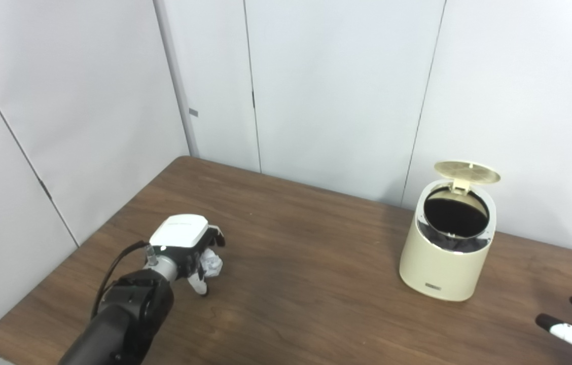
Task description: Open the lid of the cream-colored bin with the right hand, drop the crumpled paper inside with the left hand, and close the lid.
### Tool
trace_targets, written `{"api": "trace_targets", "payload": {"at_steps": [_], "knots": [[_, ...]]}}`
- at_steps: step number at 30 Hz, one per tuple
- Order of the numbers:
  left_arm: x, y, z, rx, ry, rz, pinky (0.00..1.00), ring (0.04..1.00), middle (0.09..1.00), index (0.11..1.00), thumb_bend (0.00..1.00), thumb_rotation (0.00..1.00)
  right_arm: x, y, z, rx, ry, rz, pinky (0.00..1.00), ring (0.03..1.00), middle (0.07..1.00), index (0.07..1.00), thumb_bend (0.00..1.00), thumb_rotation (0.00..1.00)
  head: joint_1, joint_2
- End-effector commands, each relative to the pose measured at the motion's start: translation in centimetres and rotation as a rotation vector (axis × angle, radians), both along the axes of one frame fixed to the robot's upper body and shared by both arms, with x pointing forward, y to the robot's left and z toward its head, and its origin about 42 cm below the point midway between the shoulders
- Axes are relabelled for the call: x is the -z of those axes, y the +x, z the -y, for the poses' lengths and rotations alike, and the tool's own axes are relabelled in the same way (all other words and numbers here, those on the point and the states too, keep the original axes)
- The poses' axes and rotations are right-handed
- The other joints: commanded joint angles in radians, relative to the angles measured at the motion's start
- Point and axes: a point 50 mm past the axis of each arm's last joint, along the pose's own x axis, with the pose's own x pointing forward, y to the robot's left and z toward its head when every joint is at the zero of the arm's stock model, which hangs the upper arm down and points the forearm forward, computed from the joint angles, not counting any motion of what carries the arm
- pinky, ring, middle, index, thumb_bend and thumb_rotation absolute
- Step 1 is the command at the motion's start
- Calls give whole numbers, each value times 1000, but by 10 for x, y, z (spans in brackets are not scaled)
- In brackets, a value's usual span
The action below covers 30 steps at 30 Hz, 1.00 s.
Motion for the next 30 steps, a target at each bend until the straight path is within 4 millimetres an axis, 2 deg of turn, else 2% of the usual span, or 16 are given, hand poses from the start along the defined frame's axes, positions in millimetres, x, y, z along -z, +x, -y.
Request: {"api": "trace_targets", "payload": {"at_steps": [1,2,3,6,9,14,23,30], "knots": [[0,5,2,40,-6,32,389,492,550,667,681,0,-20,0,1,-18,-18,85,330,679,847,838,731,369,-1,1],[1,5,1,44,-12,33,390,474,491,588,584,0,-20,0,1,-18,-17,85,328,679,848,838,731,374,-1,1],[3,5,0,48,-20,40,390,468,472,562,552,0,-20,0,2,-17,-19,83,328,679,849,838,731,376,-5,2],[9,6,-2,56,-16,55,381,395,490,532,504,0,-21,-1,3,-16,-17,82,321,674,848,840,742,408,-5,5],[14,6,-4,70,1,81,379,389,505,497,501,0,-21,-2,5,-13,-10,74,317,668,845,837,755,437,-5,7],[21,7,-6,71,-2,106,395,392,508,495,501,0,-19,-3,9,-10,-12,76,311,655,839,838,721,418,-7,10],[29,7,-8,79,3,116,384,387,504,495,502,0,-21,-4,11,-1,-31,79,307,634,831,832,719,431,-8,11],[15,8,-6,92,-7,146,370,385,497,503,501,0,-21,-2,8,2,-22,76,320,648,835,832,717,417,-12,10]]}}
